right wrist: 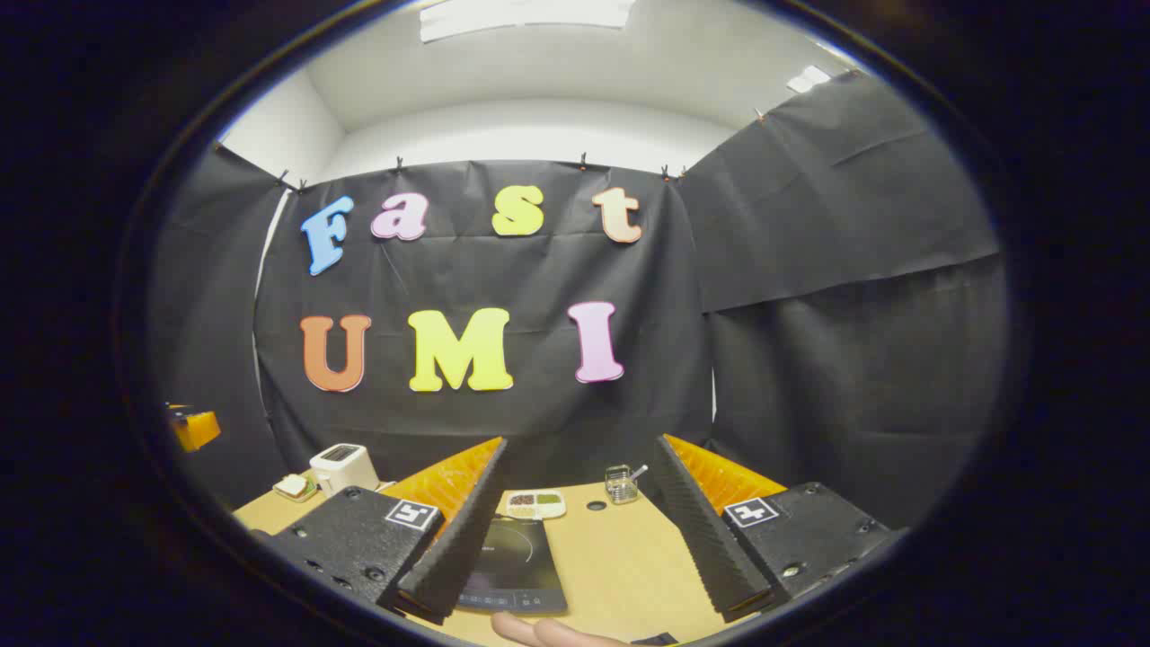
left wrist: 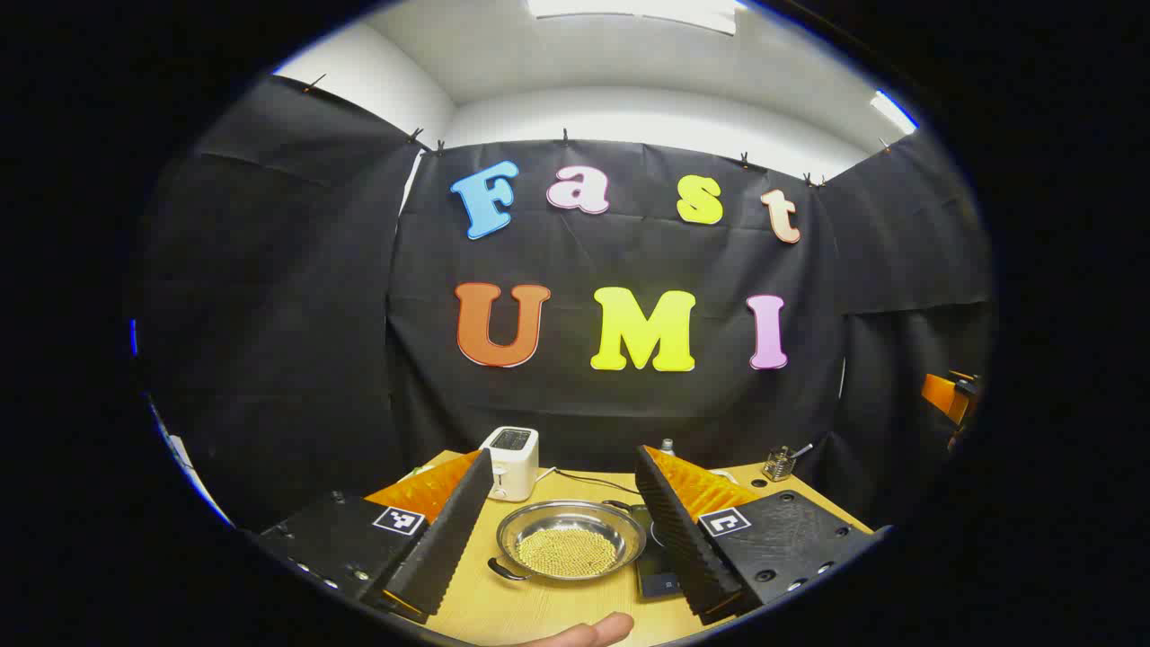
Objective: First push the handle of the pot to place it horizontally, then grasp the pot with both hands and set it on the induction cooktop.
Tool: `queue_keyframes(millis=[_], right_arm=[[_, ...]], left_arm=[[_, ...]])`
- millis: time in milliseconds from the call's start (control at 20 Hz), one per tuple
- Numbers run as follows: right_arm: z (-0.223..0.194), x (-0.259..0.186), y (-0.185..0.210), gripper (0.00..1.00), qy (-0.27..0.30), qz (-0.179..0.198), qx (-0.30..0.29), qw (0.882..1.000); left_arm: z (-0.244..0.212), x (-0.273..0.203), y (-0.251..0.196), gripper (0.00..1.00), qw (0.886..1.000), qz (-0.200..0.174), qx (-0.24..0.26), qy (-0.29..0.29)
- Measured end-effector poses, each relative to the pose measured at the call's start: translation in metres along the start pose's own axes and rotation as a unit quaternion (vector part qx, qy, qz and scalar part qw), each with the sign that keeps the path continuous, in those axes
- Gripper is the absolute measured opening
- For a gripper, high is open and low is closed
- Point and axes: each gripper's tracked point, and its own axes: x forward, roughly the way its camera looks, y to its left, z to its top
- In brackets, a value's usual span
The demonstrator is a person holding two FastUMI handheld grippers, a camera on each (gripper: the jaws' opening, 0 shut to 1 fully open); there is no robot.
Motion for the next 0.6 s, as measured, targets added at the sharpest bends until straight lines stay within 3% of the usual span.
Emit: queue_keyframes(millis=[600], right_arm=[[0.0025,-0.0106,-0.0059,0.96,-0.010,-0.002,-0.004,1.000]], left_arm=[[-0.0038,0.0032,0.0054,0.95,1.000,-0.004,0.013,-0.004]])
